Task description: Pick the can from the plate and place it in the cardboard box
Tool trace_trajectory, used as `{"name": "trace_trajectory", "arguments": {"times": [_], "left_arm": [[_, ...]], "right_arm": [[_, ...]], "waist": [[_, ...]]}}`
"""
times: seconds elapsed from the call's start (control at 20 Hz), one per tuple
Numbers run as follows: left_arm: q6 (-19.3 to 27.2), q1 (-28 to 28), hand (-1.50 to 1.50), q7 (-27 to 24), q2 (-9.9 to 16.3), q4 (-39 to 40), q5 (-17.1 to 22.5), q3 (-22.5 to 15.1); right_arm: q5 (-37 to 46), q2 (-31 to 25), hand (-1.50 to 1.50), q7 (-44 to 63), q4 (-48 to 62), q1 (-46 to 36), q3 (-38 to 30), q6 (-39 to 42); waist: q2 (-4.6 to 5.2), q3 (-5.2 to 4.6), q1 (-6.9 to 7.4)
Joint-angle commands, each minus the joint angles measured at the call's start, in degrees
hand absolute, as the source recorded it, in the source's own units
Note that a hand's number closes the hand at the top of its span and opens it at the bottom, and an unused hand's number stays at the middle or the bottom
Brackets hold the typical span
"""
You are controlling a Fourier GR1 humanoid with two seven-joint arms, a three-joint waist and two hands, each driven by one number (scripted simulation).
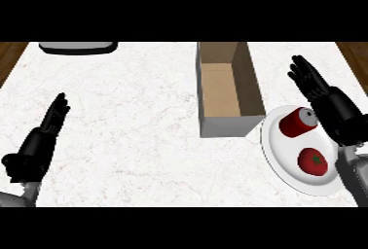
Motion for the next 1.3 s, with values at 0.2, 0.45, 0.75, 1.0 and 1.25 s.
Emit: {"name": "trace_trajectory", "arguments": {"times": [0.2, 0.45, 0.75, 1.0, 1.25], "left_arm": [[2.5, 0.4, 0.0, 3.9, -0.9, 2.2, -2.4, -0.4], [4.4, 1.0, 0.0, 8.8, -3.5, -0.9, -3.7, -4.0], [4.5, 0.9, 0.0, 9.1, -5.0, 1.0, -6.4, -3.5], [3.8, 0.7, 0.0, 10.7, -4.0, -1.2, -6.0, -3.7], [3.3, 0.3, 0.0, 11.0, -4.4, -0.1, -6.0, -3.3]], "right_arm": [[-16.8, 2.2, -1.5, -8.1, 3.3, -10.6, -6.4, 16.6], [-2.1, 0.0, -1.5, -17.3, 20.1, -6.1, -10.2, 7.2], [0.3, -4.7, -1.5, -32.9, 37.3, -12.8, -12.4, 21.5], [14.4, -15.5, -1.5, -33.8, 33.6, -13.8, -5.6, 20.6], [24.7, -23.2, -1.5, -34.0, 32.2, -16.2, 2.4, 26.4]], "waist": [[-0.46, 0.88, 2.87], [-0.21, 0.96, 2.85], [-0.6, 0.77, 2.43], [-0.54, 0.76, 3.03], [-0.74, 0.64, 2.86]]}}
